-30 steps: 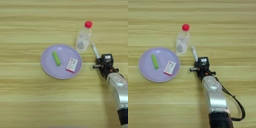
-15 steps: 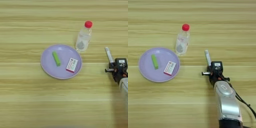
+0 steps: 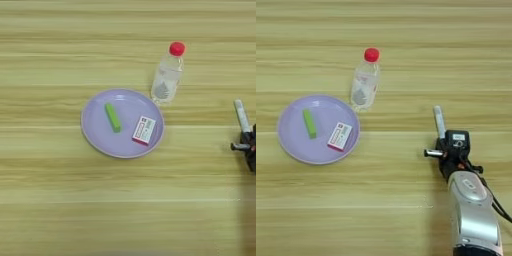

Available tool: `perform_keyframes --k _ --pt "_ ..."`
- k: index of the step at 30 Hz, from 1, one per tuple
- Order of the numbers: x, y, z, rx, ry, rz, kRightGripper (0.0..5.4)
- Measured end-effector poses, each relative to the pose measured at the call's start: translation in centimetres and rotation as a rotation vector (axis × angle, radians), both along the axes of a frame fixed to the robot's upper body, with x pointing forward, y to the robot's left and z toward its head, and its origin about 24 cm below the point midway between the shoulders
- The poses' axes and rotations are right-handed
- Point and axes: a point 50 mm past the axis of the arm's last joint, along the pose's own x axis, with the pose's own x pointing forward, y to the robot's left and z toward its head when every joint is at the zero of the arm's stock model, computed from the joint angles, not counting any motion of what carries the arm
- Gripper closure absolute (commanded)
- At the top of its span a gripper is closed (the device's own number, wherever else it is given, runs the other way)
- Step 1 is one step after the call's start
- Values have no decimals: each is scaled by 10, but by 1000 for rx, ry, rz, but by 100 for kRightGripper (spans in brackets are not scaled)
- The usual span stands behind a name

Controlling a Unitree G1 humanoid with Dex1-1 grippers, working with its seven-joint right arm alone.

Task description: Move the objects on the table

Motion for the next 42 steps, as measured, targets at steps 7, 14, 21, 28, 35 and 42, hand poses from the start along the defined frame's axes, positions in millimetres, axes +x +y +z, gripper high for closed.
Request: perform_keyframes --k 7,14,21,28,35,42 --pt "0 3 -1 -1 -15 -1 339" --pt "1 13 -2 -6 -67 12 245" --pt "2 24 8 -8 -157 38 164" --pt "3 24 10 -23 -175 31 76" --pt "6 35 12 -20 -217 50 12" --pt "18 73 24 33 -304 170 3"
